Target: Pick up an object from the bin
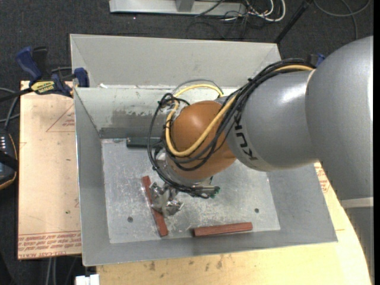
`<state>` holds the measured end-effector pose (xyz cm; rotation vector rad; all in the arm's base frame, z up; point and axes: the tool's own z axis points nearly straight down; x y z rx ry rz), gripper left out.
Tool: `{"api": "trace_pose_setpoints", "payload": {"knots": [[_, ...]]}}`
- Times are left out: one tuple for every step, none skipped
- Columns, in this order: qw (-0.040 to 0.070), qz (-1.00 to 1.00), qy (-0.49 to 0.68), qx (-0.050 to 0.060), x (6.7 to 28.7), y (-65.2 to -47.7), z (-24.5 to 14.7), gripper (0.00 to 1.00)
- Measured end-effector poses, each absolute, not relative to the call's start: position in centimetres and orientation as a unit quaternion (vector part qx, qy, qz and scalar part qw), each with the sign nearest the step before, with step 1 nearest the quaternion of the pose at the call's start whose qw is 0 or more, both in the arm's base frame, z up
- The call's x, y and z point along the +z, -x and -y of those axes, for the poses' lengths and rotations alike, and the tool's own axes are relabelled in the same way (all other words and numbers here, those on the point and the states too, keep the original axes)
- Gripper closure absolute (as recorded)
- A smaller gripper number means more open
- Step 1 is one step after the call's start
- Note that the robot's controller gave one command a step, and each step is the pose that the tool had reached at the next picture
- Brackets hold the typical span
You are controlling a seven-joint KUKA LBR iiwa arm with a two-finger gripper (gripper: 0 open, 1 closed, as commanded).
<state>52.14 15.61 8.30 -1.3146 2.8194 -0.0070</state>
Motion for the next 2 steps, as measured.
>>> {"api": "trace_pose_setpoints", "payload": {"knots": [[0.015,-0.904,0.428,-0.003,8.3,-52.2,-15.7,1.0],[0.017,-0.895,0.447,-0.007,8.3,-50.7,-18.3,1.0]]}}
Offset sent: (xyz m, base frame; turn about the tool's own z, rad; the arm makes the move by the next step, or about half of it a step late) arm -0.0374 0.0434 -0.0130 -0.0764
